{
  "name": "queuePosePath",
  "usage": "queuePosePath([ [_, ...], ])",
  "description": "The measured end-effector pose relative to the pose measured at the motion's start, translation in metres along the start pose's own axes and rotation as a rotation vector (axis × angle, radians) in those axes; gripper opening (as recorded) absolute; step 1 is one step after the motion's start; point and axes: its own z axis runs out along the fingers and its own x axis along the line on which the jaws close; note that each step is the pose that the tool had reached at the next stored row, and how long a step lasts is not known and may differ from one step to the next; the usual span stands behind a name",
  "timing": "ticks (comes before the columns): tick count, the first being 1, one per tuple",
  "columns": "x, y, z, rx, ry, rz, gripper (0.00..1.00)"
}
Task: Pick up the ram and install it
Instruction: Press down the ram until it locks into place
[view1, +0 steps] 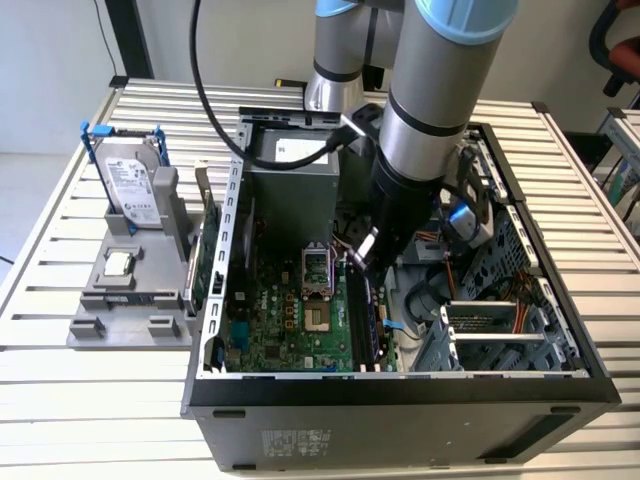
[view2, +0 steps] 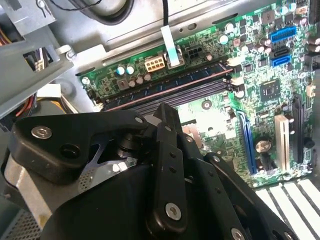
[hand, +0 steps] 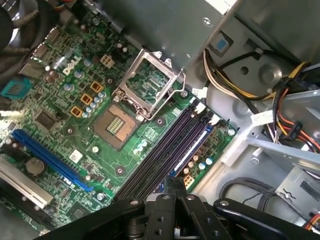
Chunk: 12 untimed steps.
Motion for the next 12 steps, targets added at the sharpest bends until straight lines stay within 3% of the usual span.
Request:
queuePosePath([
  [12,-0.0021,-0.0016,0.0000,-0.0021,0.0022,-0.098,0.00],
])
